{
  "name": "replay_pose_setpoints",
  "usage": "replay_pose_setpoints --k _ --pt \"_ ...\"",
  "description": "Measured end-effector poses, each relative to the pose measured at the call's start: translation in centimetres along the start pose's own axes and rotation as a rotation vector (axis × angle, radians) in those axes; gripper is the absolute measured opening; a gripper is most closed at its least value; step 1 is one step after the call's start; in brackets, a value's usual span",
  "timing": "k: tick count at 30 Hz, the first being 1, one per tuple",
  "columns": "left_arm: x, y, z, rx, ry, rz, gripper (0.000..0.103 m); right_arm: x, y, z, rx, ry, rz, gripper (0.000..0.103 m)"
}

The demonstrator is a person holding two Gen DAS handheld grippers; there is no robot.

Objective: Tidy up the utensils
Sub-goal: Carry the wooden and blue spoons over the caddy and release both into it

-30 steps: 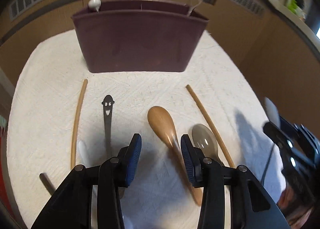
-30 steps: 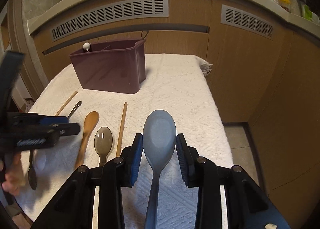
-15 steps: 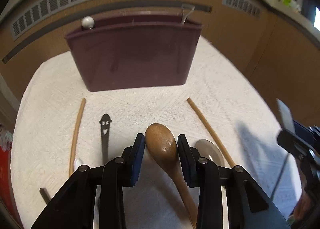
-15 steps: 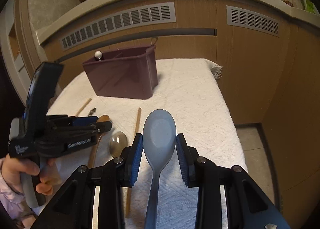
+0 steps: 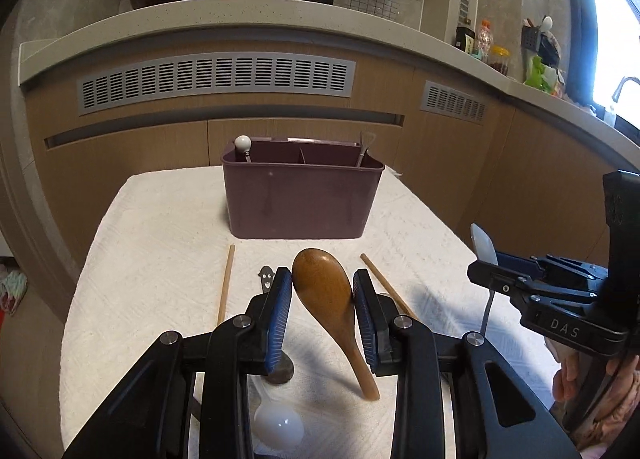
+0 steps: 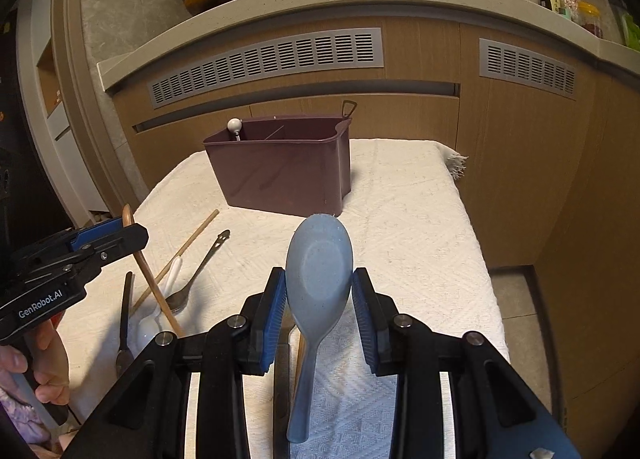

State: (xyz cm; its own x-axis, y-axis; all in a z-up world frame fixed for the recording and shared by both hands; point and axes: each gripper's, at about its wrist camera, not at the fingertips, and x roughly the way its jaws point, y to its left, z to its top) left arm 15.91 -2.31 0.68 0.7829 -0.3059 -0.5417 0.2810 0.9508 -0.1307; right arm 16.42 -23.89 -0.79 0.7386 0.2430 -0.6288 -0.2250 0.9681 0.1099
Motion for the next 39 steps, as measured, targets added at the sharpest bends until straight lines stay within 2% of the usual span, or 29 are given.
replay_pose_setpoints --k 14,20,24,28,32,35,39 --pt "-1.2 0.1 -0.1 -0.002 -0.03 -0.015 0.032 -0.8 1.2 0.3 -0.05 -0.023 -0.011 0.031" --pt "-2.3 -0.2 1.8 0.025 -0.085 0.0 0.032 -1.1 1.4 1.1 -0.06 -0.044 -0.005 0.031" --pt "-3.8 -0.1 7.0 0.075 -0.195 0.007 0.032 -2.2 1.8 4.6 -0.086 -0.102 0.02 0.031" --pt "-4.6 0.7 13.7 0.111 -0.312 0.002 0.032 -4.6 2.8 11.3 -0.175 -0.268 -0.034 0.03" --pt "-2.8 1.8 18.3 0.142 -0.397 0.063 0.032 -4.4 3.3 17.4 -0.19 -0.359 -0.042 0.031" --pt "-0.1 3.0 20.0 0.141 -0.402 0.09 0.032 -2.2 3.6 19.9 -0.185 -0.365 -0.047 0.031" --pt "4.8 5.0 20.3 0.117 -0.335 0.108 0.032 2.3 3.7 20.9 -0.16 -0.296 -0.031 0.031"
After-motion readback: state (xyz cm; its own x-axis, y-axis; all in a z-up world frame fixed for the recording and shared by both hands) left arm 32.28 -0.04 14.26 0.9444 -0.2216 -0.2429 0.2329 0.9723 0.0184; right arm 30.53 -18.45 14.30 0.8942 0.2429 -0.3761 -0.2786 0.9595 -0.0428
